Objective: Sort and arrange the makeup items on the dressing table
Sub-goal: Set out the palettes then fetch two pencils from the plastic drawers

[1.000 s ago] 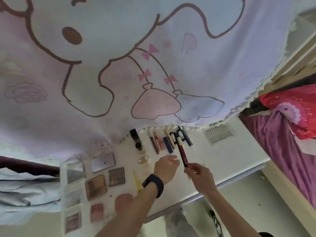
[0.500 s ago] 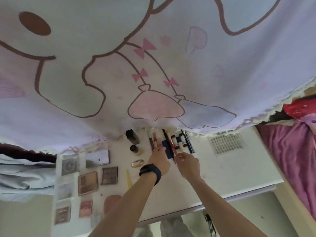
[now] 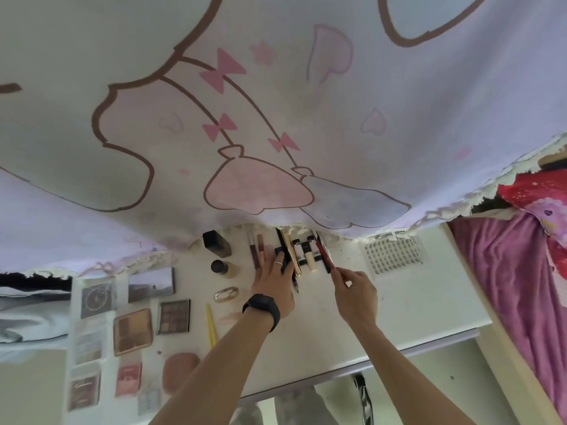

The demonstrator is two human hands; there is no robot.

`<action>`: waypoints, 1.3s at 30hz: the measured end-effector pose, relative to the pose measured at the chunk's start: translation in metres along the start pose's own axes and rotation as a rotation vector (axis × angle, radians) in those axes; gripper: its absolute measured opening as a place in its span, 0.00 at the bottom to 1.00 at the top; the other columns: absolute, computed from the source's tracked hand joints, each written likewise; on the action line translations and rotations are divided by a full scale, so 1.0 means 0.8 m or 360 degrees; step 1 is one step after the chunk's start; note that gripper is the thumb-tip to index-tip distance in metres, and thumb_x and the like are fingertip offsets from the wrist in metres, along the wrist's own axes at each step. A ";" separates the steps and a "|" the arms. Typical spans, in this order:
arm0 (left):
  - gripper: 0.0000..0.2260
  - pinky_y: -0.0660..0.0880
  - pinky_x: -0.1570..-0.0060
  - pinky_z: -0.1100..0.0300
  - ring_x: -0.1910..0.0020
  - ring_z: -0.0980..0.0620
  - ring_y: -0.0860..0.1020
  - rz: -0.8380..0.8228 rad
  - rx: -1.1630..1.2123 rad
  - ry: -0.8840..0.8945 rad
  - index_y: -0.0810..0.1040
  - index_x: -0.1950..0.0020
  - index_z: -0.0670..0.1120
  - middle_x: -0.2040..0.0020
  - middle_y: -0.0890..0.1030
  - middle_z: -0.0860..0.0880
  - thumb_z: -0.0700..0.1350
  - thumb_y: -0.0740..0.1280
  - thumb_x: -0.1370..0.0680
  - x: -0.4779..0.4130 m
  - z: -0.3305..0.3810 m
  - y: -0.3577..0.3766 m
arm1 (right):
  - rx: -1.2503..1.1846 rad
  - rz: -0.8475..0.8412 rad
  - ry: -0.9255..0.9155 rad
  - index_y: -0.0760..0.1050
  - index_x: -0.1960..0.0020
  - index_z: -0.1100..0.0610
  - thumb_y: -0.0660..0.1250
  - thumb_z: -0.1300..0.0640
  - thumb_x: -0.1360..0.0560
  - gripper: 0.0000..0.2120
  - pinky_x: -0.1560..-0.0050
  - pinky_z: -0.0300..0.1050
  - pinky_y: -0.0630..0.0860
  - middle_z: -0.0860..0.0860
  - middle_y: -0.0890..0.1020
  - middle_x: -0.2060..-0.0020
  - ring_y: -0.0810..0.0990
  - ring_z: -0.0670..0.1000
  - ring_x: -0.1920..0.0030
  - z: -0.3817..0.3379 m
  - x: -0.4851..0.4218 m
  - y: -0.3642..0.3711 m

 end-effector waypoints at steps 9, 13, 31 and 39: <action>0.28 0.55 0.23 0.44 0.20 0.44 0.42 0.0051 0.0052 0.0019 0.58 0.21 0.50 0.18 0.48 0.48 0.44 0.62 0.20 -0.005 -0.009 0.004 | 0.0202 0.0020 0.0047 0.78 0.38 0.47 0.60 0.46 0.18 0.13 0.54 0.47 0.74 0.45 0.82 0.49 0.78 0.51 0.48 0.005 -0.028 0.010; 0.28 0.55 0.23 0.44 0.20 0.43 0.41 0.0049 0.0043 0.0015 0.58 0.21 0.50 0.18 0.47 0.48 0.45 0.62 0.20 -0.007 -0.010 0.007 | 0.0276 -0.0039 -0.0026 0.77 0.38 0.47 0.59 0.47 0.17 0.12 0.54 0.47 0.75 0.47 0.80 0.46 0.77 0.52 0.46 0.007 -0.030 0.013; 0.22 0.60 0.26 0.48 0.22 0.45 0.56 0.0074 0.0144 0.0094 0.66 0.25 0.49 0.22 0.61 0.46 0.47 0.61 0.19 0.010 -0.001 -0.018 | 0.0222 -0.0254 -0.0199 0.81 0.39 0.45 0.63 0.58 0.19 0.14 0.54 0.30 0.68 0.47 0.81 0.42 0.76 0.43 0.51 0.002 -0.011 -0.006; 0.18 0.68 0.32 0.53 0.30 0.49 0.68 0.0315 0.0440 0.0193 0.69 0.28 0.52 0.29 0.71 0.51 0.48 0.57 0.18 0.082 0.002 -0.073 | 0.0396 -0.0414 -0.0537 0.80 0.42 0.39 0.63 0.53 0.18 0.12 0.42 0.40 0.70 0.42 0.80 0.41 0.76 0.46 0.41 -0.075 0.041 -0.039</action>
Point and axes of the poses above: each hand's wrist, its own x-axis away from the middle knuckle, its own y-axis out of the palm, z = x × y, the point moved 6 cm from there along -x, towards the middle knuckle
